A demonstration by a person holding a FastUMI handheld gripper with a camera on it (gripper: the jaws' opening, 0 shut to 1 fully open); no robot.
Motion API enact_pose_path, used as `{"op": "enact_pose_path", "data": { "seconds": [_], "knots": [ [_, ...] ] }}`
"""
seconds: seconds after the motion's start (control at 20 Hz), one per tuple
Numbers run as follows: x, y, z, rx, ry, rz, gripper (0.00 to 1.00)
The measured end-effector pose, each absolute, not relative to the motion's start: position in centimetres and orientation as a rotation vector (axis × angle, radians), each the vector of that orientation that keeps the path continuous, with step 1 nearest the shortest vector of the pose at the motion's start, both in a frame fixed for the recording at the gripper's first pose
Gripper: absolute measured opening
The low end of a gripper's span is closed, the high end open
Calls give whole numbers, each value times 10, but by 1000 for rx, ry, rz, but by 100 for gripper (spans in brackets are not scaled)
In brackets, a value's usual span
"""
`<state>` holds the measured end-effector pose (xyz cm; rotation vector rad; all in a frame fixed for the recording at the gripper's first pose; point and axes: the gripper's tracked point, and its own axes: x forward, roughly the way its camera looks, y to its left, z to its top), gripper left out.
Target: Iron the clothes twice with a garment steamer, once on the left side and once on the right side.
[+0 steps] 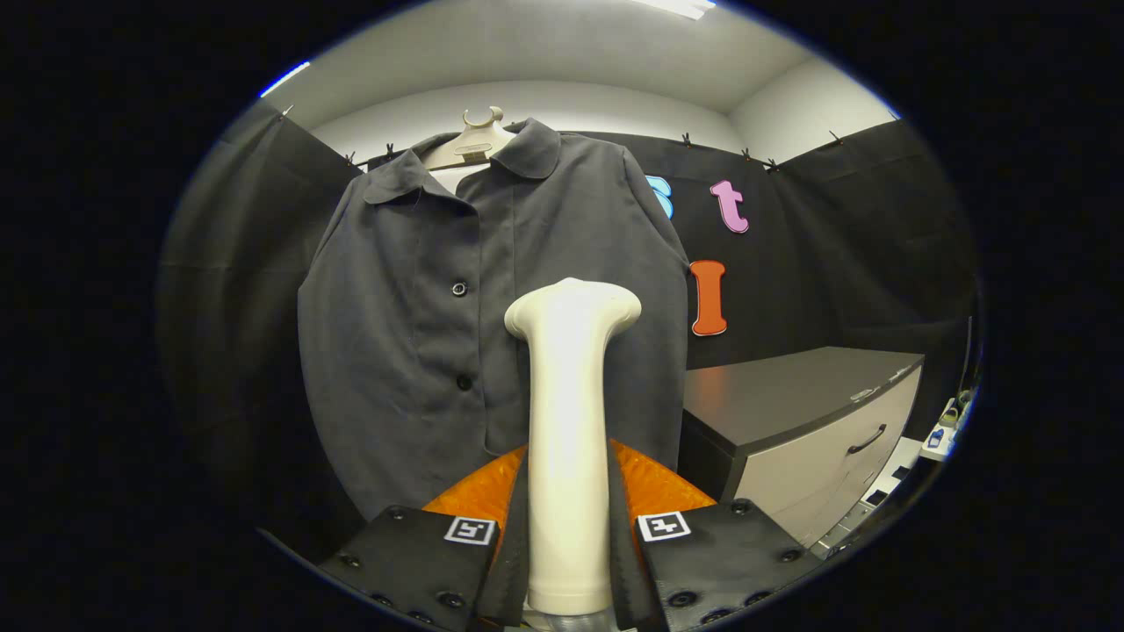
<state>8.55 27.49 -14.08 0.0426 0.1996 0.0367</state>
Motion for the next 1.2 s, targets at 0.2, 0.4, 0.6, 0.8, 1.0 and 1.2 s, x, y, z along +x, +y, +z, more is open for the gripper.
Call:
{"op": "enact_pose_path", "data": {
  "seconds": [0.2, 0.4, 0.6, 0.8, 1.0, 1.2],
  "knots": [
    [73, 275, -167, 36, 244, 44, 45],
    [60, 273, -188, 18, 280, 44, 45],
    [45, 272, -209, 10, 324, 40, 45],
    [32, 270, -230, 8, 367, 38, 45],
    [18, 265, -254, 24, 421, 28, 45],
    [9, 260, -268, 12, 457, 18, 45]
  ]
}}
